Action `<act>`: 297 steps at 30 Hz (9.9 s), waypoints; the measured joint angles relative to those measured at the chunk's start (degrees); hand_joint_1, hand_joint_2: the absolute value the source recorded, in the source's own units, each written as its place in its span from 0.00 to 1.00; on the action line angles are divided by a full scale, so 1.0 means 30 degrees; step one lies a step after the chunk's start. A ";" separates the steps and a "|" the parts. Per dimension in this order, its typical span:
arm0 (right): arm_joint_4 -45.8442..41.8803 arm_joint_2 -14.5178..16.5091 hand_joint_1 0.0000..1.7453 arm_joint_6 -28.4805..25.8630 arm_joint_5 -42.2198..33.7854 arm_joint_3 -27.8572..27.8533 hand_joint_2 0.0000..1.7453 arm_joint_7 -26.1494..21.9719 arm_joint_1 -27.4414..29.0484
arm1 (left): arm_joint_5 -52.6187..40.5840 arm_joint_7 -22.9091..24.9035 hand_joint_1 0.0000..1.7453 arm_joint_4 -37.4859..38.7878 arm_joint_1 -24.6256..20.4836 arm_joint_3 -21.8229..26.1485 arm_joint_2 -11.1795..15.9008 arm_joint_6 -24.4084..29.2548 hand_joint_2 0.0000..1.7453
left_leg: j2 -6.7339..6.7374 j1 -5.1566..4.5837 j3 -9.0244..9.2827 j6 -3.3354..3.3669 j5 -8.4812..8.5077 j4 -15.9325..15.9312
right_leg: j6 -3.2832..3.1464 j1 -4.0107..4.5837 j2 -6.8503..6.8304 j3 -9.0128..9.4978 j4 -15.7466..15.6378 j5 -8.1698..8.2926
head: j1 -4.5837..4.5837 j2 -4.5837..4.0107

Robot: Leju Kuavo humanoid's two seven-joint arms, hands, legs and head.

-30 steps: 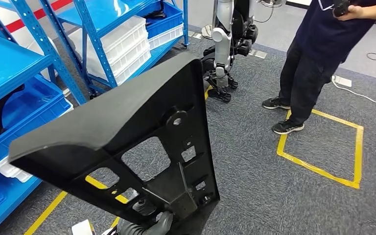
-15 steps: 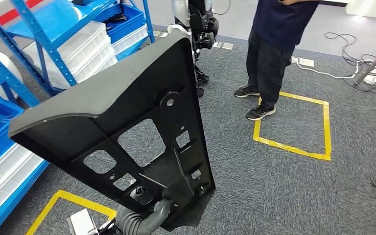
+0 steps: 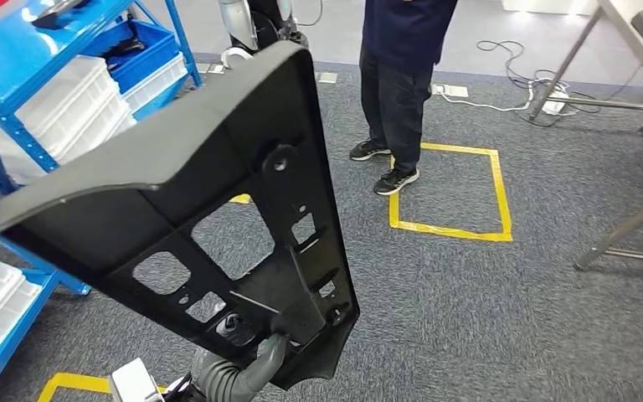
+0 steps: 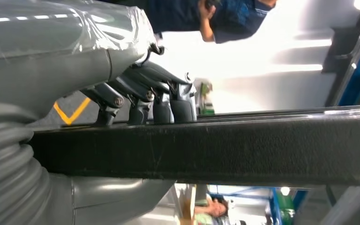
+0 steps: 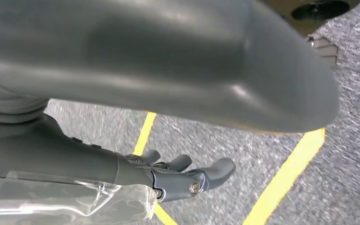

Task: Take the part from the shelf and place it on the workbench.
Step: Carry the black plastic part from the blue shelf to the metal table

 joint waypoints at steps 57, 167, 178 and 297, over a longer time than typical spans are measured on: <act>0.0044 -0.0082 0.00 0.0271 -0.0845 -0.0071 0.00 0.0856 0.0071 | 0.0762 0.0293 1.00 -0.0601 -0.0448 -0.0107 0.0182 0.0180 1.00 | -0.0608 0.0257 -0.0485 -0.0306 -0.0474 0.0901 | 0.0117 -0.0302 0.0230 0.0116 -0.0001 -0.0078 | -0.0029 0.0000; 0.0118 -0.0459 0.00 0.0612 -0.1146 -0.0627 0.00 0.0035 0.0025 | 0.2077 0.0226 1.00 0.2029 -0.1926 -0.1315 -0.0774 0.0195 1.00 | 0.1452 0.0108 -0.0233 -0.0093 -0.0349 0.0306 | 0.0543 -0.0076 -0.2258 0.0597 -0.0607 -0.0040 | 0.0448 0.0004; 0.0120 -0.0341 0.00 0.0612 -0.1009 -0.0601 0.00 -0.0002 0.0004 | 0.2000 0.0394 1.00 0.2029 -0.1836 -0.1299 -0.0681 0.0443 1.00 | 0.0920 0.0344 -0.2385 -0.0749 -0.1754 0.4558 | -0.0143 -0.0175 -0.1770 0.0645 -0.0716 0.0082 | 0.0426 0.0007; 0.0117 -0.0521 0.00 0.0996 0.0206 0.0659 0.00 0.0029 -0.0104 | 0.2173 0.2235 1.00 0.2036 -0.4298 0.0537 0.0728 -0.0896 1.00 | 0.0517 0.0189 -0.2833 -0.0693 -0.2799 0.5827 | -0.0439 -0.0025 -0.2035 0.0636 -0.0562 -0.0061 | 0.0168 0.0007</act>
